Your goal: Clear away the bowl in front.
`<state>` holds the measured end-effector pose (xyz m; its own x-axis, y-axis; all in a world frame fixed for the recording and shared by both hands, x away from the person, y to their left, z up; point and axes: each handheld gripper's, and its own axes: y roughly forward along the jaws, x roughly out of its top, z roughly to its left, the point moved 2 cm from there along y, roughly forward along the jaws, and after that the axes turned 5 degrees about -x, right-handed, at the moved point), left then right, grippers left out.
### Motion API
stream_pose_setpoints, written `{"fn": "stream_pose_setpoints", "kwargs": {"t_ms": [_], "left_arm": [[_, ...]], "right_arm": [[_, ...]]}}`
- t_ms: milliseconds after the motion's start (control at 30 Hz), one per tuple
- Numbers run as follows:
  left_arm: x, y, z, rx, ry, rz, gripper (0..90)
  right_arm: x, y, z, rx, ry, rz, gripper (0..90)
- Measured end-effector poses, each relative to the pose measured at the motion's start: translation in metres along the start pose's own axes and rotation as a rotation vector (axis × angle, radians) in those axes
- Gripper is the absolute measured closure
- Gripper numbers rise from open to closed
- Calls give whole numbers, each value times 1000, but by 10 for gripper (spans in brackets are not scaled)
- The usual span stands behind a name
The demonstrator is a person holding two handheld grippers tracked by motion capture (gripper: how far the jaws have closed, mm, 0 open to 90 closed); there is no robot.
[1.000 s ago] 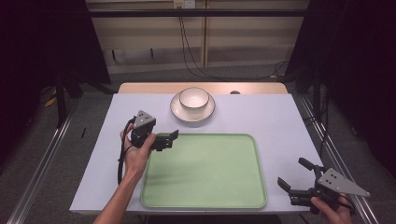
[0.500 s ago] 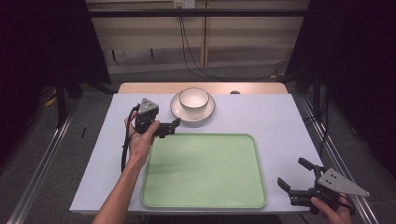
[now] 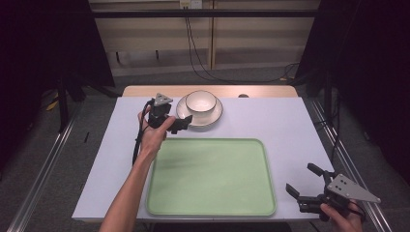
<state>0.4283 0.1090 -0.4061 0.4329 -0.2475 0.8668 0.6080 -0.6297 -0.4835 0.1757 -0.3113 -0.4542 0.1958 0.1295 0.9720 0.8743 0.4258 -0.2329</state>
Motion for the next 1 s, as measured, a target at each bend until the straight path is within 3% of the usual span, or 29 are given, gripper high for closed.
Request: {"fn": "stream_pose_setpoints", "kwargs": {"t_ms": [67,133,200,400,700,833,933,967,1000], "left_arm": [[5,5,4,7,5,31,55],[9,8,7,13,-14,22,69],[12,11,10,-4,-10,38,72],[19,22,16,4,-10,51,73],[29,51,20,49,38,110,91],[34,64,22,57,11,132,77],[37,68,26,66,32,133,96],[38,72,29,68,-2,134,99],[38,73,30,74,3,155,107]], "right_arm": [[0,0,0,-3,2,1,2],[0,0,0,-4,2,3,2],[0,0,0,-2,3,2,2],[0,1,1,0,3,3,2],[-1,1,0,4,5,-1,2],[-1,1,0,10,4,-1,2],[-1,0,0,10,7,-2,2],[-1,0,0,12,8,-1,2],[-1,0,0,10,8,-4,2]]}}
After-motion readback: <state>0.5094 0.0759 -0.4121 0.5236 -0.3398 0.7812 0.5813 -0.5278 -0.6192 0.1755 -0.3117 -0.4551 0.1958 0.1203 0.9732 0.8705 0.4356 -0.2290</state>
